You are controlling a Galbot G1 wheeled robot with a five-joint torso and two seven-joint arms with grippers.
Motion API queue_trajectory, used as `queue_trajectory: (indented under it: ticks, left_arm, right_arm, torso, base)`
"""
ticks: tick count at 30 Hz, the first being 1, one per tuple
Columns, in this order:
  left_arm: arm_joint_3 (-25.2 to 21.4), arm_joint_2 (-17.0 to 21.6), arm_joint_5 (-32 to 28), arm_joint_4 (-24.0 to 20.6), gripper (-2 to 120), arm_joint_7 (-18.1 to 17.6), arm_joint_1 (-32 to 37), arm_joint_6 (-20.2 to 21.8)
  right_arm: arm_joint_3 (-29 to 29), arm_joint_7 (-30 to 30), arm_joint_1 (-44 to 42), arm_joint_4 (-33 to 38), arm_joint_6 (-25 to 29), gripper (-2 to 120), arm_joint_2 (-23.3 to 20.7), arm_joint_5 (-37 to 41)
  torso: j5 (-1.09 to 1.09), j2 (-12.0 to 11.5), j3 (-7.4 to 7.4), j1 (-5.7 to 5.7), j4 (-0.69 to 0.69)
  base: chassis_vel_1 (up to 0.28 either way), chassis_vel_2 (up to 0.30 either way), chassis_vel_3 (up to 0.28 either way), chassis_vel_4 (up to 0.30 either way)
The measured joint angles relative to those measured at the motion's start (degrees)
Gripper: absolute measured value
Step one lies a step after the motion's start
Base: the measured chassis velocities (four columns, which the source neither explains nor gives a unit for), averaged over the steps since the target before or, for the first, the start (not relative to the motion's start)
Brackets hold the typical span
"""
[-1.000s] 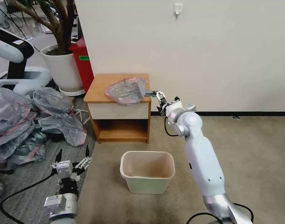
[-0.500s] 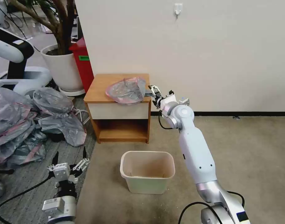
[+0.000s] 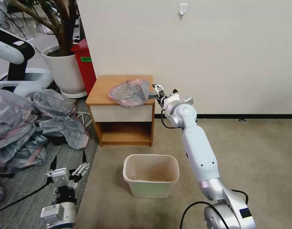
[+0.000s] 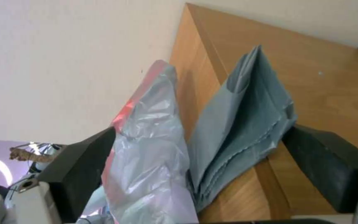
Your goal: Pick up the garbage bag from the table and place it over the trash can.
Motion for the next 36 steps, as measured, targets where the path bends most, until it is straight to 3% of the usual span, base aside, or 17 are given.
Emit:
queue_trajectory:
  ticks: [7,30,36]
  left_arm:
    - [-0.2,0.0,0.0,0.1,100,0.0,0.0,-0.1]
    - [-0.3,-0.4,0.5,0.9,100,-0.1,0.3,-1.1]
    - [-0.2,-0.5,1.1,1.3,100,-0.1,0.4,-1.6]
  right_arm:
    - [-0.1,-0.6,0.4,-1.2,0.4,86,0.4,-1.4]
    - [-1.0,-2.5,0.8,-4.7,4.4,1,0.8,-7.9]
    - [-1.3,-2.4,-0.9,-2.1,4.7,0,0.0,-8.1]
  torso:
    - [0.0,0.0,0.0,0.0,0.0]
    - [0.0,0.0,0.0,0.0,0.0]
    - [0.0,0.0,0.0,-0.01,0.0]
  base:
    - [0.0,0.0,0.0,0.0]
    - [0.0,0.0,0.0,0.0]
    - [0.0,0.0,0.0,0.0]
